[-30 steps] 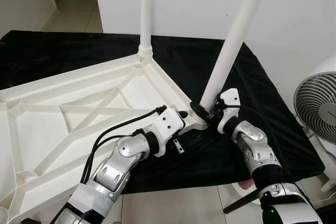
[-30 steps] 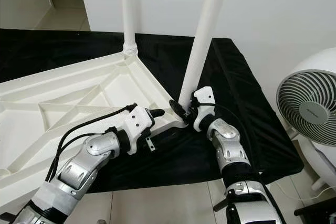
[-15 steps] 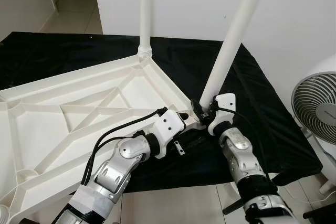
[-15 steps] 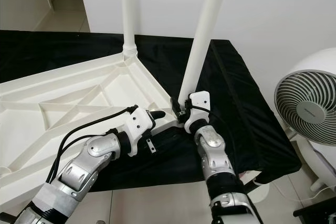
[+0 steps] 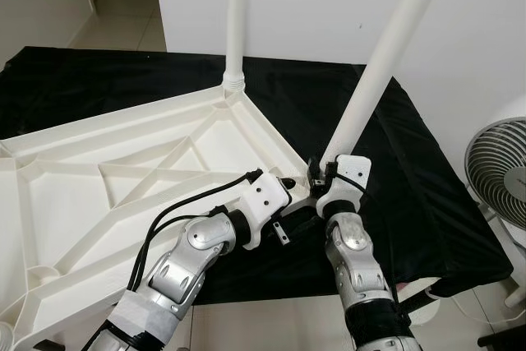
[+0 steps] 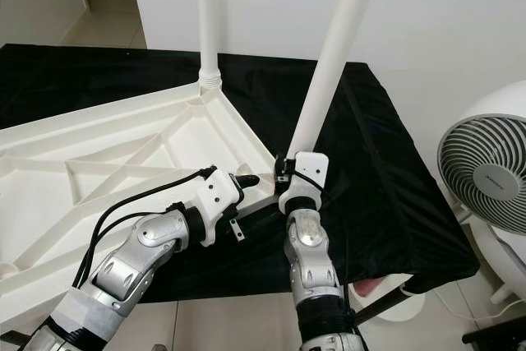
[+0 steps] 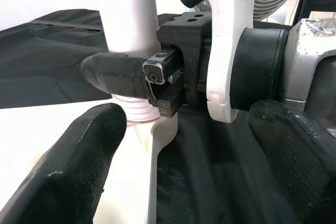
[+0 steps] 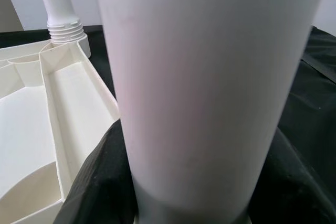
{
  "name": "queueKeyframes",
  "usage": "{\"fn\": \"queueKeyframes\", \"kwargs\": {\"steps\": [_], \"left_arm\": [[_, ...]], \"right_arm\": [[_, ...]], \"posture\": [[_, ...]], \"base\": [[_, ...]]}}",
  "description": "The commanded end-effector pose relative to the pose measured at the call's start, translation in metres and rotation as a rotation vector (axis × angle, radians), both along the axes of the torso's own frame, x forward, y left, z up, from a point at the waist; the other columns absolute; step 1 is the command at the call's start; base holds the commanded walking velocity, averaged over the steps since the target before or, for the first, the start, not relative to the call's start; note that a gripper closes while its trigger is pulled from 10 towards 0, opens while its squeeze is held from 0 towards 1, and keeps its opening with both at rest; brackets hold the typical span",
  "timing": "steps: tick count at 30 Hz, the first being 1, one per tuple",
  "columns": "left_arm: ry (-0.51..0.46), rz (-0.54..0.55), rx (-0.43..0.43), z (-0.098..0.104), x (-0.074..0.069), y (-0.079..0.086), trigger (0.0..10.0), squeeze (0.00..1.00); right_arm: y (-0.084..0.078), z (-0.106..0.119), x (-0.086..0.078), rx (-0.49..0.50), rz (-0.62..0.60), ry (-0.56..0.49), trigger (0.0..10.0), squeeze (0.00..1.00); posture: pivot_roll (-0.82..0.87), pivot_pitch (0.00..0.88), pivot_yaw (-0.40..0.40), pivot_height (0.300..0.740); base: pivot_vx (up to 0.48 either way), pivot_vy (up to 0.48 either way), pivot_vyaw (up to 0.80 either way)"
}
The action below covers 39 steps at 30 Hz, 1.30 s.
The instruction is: Building children table
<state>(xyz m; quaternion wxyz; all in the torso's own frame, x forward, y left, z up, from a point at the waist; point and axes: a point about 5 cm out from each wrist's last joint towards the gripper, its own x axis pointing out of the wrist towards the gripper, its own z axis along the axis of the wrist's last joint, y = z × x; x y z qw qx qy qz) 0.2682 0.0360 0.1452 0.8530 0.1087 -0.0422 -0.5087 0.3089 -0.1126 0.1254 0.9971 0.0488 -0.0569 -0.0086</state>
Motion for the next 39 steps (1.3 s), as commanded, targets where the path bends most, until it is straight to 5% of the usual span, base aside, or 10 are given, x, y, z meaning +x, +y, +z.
{"fn": "queueKeyframes", "kwargs": {"steps": [1,6,7,16,17,24,35,36,37,39], "left_arm": [[0.014,-0.037,0.020,-0.004,-0.004,-0.003,10.0,0.00],[0.013,-0.033,0.021,-0.003,-0.003,-0.002,10.0,0.00],[0.012,-0.029,0.020,-0.003,-0.002,-0.001,10.0,0.00],[0.006,-0.014,0.021,-0.001,-0.001,0.002,10.0,0.00],[0.005,-0.013,0.021,-0.001,0.000,0.002,10.0,0.00],[0.000,-0.014,0.021,0.001,0.002,0.001,10.0,0.00],[-0.007,-0.017,0.021,0.003,0.004,0.001,10.0,0.00],[-0.008,-0.016,0.022,0.003,0.004,0.002,10.0,0.00],[-0.009,-0.015,0.022,0.003,0.004,0.002,10.0,0.00],[-0.009,-0.015,0.022,0.003,0.004,0.002,10.0,0.00]], "right_arm": [[-0.001,-0.017,-0.004,0.007,0.002,0.086,10.0,0.00],[-0.004,-0.015,-0.003,-0.004,-0.003,0.083,10.0,0.00],[-0.006,-0.014,-0.002,0.003,0.002,0.073,10.0,1.00],[-0.024,0.000,0.009,-0.010,0.089,0.035,10.0,1.00],[-0.027,0.002,0.012,-0.011,0.107,0.035,10.0,0.00],[-0.042,0.014,0.025,-0.187,0.433,0.025,10.0,0.00],[-0.030,0.005,0.026,-0.272,0.661,0.056,10.0,0.00],[-0.028,0.003,0.026,-0.275,0.677,0.061,4.4,0.00],[-0.027,0.000,0.026,-0.272,0.693,0.068,1.2,0.00],[-0.027,0.000,0.026,-0.272,0.693,0.068,1.2,0.00]], "posture": [[0.11,0.038,-0.064,0.740],[0.11,0.038,-0.065,0.740],[0.11,0.038,-0.066,0.740],[0.12,0.039,-0.064,0.740],[0.12,0.039,-0.064,0.740],[0.11,0.038,-0.056,0.740],[0.12,0.031,-0.051,0.740],[0.12,0.029,-0.050,0.740],[0.12,0.030,-0.053,0.740],[0.12,0.030,-0.053,0.740]], "base": [[0.000,0.000,0.00],[0.000,0.000,0.00],[0.000,0.000,0.00],[0.000,0.000,0.00],[0.000,0.000,0.00],[0.000,0.000,0.00],[0.000,0.000,0.00],[0.000,0.000,0.00],[0.000,0.000,0.00],[0.000,0.000,0.00]]}}
